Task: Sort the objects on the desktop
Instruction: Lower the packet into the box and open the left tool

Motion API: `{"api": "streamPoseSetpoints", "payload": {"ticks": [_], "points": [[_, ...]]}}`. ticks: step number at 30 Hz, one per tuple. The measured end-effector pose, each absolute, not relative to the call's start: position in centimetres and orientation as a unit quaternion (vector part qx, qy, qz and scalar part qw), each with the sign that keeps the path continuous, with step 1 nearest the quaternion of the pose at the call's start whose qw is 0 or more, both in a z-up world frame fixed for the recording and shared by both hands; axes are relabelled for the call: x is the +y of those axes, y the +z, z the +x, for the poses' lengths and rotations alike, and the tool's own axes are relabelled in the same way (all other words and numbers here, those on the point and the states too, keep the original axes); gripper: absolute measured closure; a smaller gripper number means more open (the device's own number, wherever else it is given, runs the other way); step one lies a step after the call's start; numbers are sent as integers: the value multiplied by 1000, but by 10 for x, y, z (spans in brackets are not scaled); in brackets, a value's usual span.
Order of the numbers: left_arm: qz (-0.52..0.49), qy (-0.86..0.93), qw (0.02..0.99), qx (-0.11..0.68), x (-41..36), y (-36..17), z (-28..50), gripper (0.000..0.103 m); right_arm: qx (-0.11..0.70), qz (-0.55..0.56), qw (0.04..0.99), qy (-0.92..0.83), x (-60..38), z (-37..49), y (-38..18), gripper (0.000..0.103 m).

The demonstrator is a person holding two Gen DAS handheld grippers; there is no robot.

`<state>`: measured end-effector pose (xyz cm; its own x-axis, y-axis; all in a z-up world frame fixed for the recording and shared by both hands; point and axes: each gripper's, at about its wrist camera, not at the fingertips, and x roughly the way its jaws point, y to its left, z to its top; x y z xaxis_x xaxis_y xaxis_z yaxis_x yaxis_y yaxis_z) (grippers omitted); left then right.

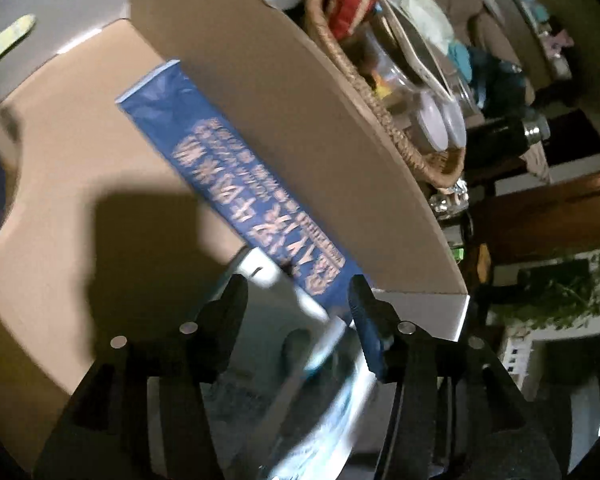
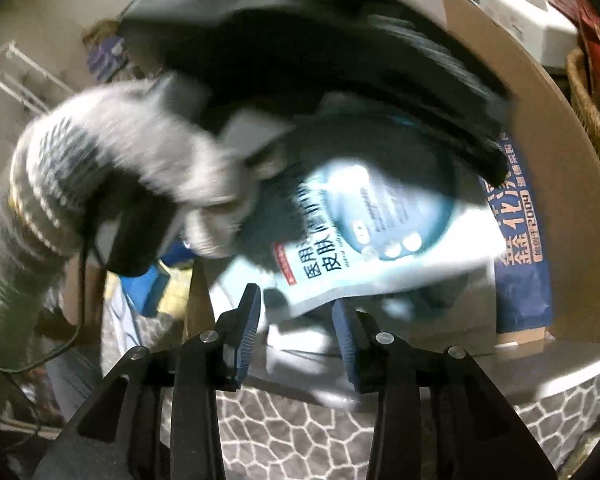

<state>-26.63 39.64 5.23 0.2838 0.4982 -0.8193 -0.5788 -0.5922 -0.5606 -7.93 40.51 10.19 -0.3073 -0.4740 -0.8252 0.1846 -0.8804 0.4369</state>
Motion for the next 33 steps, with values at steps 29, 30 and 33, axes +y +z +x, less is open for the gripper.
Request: {"api": "streamPoseSetpoints", "payload": {"ticks": [29, 30, 33], "points": [[-689, 570, 380, 237, 350, 35, -239, 28, -144, 519, 124, -833, 474, -35, 145, 56], [-690, 565, 382, 241, 347, 37, -238, 28, -143, 520, 124, -833, 475, -35, 144, 56], [-692, 551, 394, 250, 337, 44, -231, 27, -151, 517, 124, -834, 477, -37, 144, 55]]}}
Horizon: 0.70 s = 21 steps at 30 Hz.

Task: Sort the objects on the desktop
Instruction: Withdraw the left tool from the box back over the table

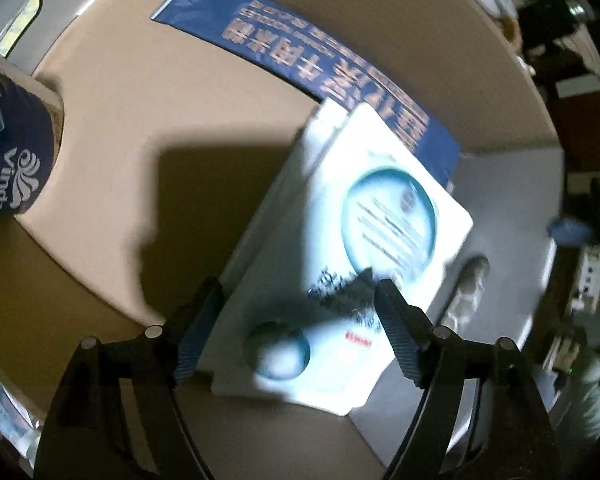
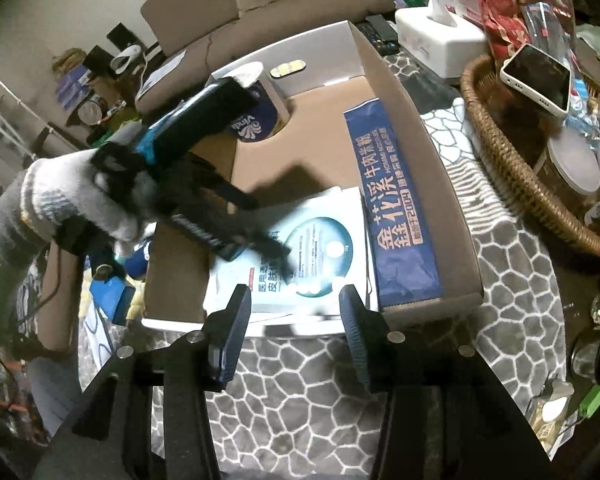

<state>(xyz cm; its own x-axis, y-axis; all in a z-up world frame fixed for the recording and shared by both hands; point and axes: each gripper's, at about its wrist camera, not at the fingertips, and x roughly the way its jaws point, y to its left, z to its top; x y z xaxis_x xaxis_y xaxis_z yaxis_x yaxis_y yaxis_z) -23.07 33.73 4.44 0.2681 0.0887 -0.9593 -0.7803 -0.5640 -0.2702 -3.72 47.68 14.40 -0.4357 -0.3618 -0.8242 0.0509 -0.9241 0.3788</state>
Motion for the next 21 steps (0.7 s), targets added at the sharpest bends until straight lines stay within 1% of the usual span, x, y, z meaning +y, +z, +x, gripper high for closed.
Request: {"api": "streamPoseSetpoints", "payload": {"ticks": [3, 5, 6, 7, 8, 9, 12, 13, 14, 15, 16, 21], "points": [[-682, 564, 381, 266, 328, 52, -227, 27, -159, 510, 125, -836, 475, -38, 146, 53], [-667, 588, 385, 247, 315, 71, -228, 27, -162, 503, 130, -839, 469, -37, 152, 53], [-658, 601, 392, 229, 308, 84, -227, 26, -161, 499, 134, -841, 465, -35, 155, 51], [-650, 614, 397, 208, 299, 97, -227, 20, -160, 496, 138, -842, 460, -34, 159, 50], [-638, 629, 401, 190, 287, 112, -225, 14, -159, 492, 142, -844, 455, -32, 163, 46], [-627, 641, 406, 175, 276, 124, -222, 12, -157, 489, 148, -845, 448, -30, 167, 41], [-602, 673, 411, 126, 238, 159, -214, 10, -152, 485, 160, -846, 428, -26, 175, 31], [-592, 684, 410, 111, 217, 169, -209, 7, -152, 481, 169, -847, 417, -25, 178, 27], [-586, 692, 409, 102, 203, 174, -202, 1, -153, 478, 175, -847, 409, -24, 181, 25], [-582, 700, 404, 94, 200, 178, -195, 0, -153, 473, 185, -848, 398, -22, 185, 20], [-574, 713, 395, 84, 175, 184, -181, 0, -153, 469, 193, -848, 387, -20, 188, 16], [-550, 755, 354, 55, 85, 196, -125, 0, -146, 467, 230, -841, 331, -12, 193, 14]]}}
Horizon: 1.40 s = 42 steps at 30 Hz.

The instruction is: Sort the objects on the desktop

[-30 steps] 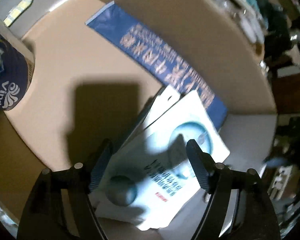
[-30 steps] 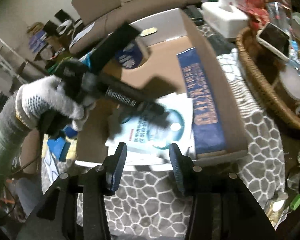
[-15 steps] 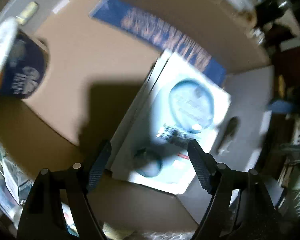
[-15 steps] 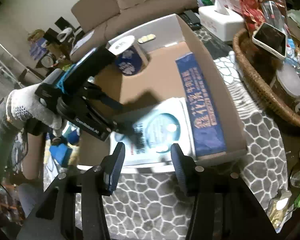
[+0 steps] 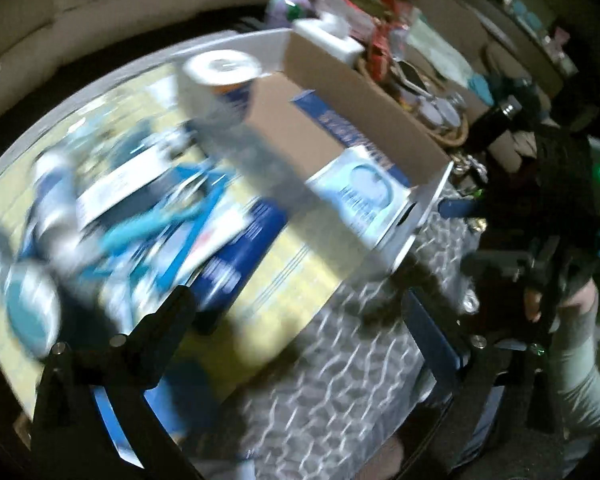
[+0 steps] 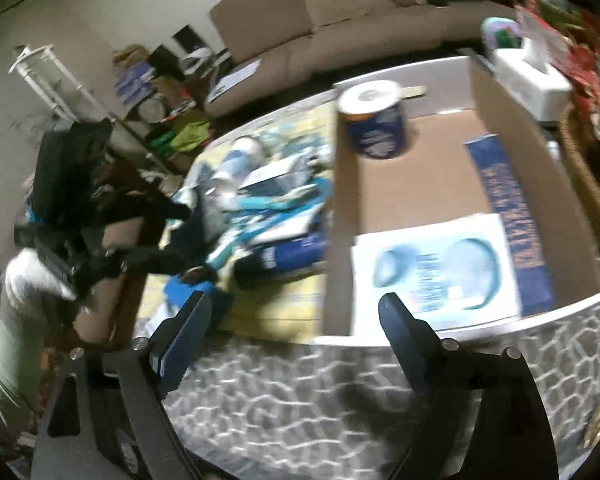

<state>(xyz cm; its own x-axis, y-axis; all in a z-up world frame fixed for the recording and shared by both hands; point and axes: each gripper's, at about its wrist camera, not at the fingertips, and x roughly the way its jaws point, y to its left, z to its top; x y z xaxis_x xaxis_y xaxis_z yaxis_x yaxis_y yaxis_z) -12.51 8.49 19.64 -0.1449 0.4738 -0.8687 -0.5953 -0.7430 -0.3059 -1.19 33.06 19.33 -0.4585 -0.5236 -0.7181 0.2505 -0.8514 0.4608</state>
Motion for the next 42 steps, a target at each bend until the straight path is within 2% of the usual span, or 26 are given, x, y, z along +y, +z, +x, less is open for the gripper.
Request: {"api": "streamPoseSetpoints", "payload": {"ticks": [3, 10, 17, 20, 22, 25, 33, 38, 42], "points": [[-543, 773, 328, 4, 21, 187, -89, 0, -136, 469, 256, -834, 285, -3, 191, 14], [-558, 781, 248, -131, -101, 122, -21, 0, -120, 493, 307, -806, 188, 10, 154, 14], [-555, 771, 215, -224, -150, 75, 22, 0, -103, 528, 345, -769, 113, 22, 94, 14], [-553, 763, 221, -250, -152, 61, 32, 0, -91, 544, 351, -756, 90, 26, 69, 21], [-552, 758, 223, -266, -149, 51, 34, 0, -92, 555, 349, -750, 81, 26, 55, 38], [-551, 759, 220, -269, -143, 40, 38, 0, -97, 566, 338, -746, 80, 22, 41, 47], [-540, 807, 176, -162, -119, 46, 43, 0, -82, 575, 333, -742, 83, 22, 26, 50], [-544, 805, 175, -158, -119, 38, 44, 0, -70, 573, 337, -744, 78, 25, 24, 51], [-543, 803, 177, -168, -124, 37, 43, 0, -67, 570, 341, -745, 76, 25, 23, 57]]}}
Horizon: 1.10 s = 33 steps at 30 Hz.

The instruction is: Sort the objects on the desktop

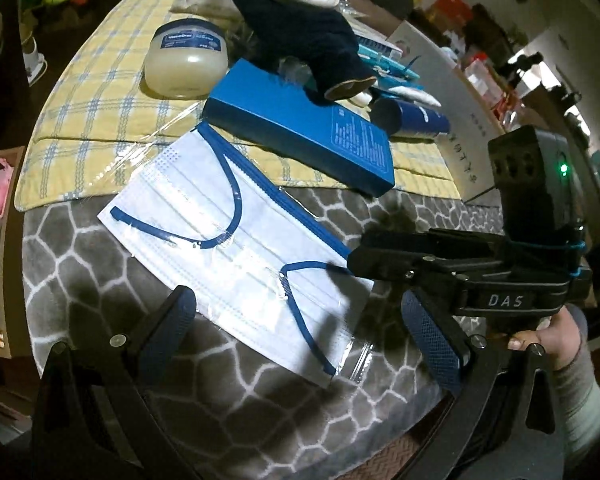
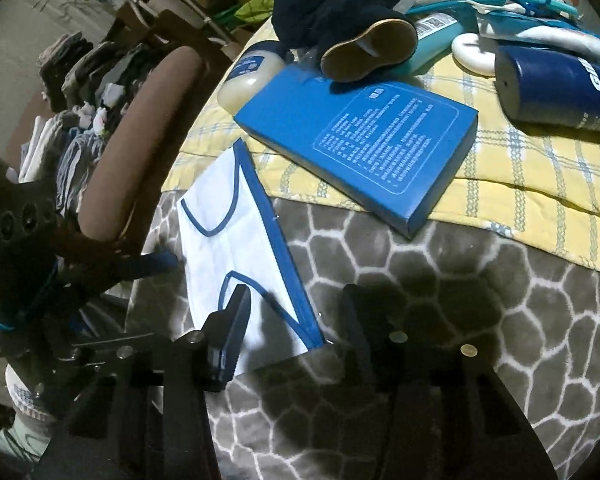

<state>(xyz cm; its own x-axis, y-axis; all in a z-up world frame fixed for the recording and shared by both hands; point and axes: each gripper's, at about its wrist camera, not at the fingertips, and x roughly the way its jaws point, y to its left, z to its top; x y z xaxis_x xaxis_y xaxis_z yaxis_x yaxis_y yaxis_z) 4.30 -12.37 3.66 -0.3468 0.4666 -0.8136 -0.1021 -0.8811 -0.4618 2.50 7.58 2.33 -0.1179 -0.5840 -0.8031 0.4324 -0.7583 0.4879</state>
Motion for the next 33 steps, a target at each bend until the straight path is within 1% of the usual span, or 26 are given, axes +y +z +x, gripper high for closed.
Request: {"api": "streamPoseSetpoints", "payload": {"ticks": [5, 7, 9, 10, 12, 13, 15, 18, 21, 24, 27, 28, 30, 33], "points": [[-542, 799, 185, -183, -126, 35, 41, 0, -71, 569, 350, -740, 70, 26, 22, 59], [-542, 792, 194, -205, -128, 32, 41, 0, -88, 574, 359, -731, 70, 25, 20, 59], [-541, 782, 198, -237, -134, 28, 41, 0, -103, 579, 370, -719, 68, 25, 17, 59], [-539, 771, 203, -271, -141, 24, 41, 0, -109, 582, 379, -711, 67, 25, 16, 59], [-527, 747, 212, -345, -157, 15, 41, 0, -96, 583, 389, -706, 61, 29, 16, 59], [-523, 740, 214, -366, -162, 12, 41, 0, -90, 581, 396, -705, 57, 33, 18, 59], [-521, 733, 213, -382, -168, 9, 41, 0, -93, 580, 410, -697, 51, 36, 19, 59], [-521, 727, 222, -389, -165, 6, 40, 0, -76, 569, 435, -693, 39, 46, 25, 59], [-523, 749, 207, -349, -157, 14, 41, 0, -40, 559, 416, -716, 33, 51, 33, 59], [-509, 794, 187, -275, -145, 36, 40, 0, -14, 527, 367, -766, 52, 50, 49, 59], [-491, 821, 180, -228, -130, 53, 35, 0, 3, 502, 284, -817, 81, 45, 59, 41], [-487, 828, 177, -214, -125, 56, 33, 0, 11, 491, 244, -836, 95, 43, 61, 36], [-486, 837, 169, -187, -111, 57, 27, 0, 12, 489, 199, -849, 113, 39, 57, 30], [-491, 842, 153, -164, -92, 49, 17, 0, 2, 497, 144, -856, 138, 29, 45, 30]]}}
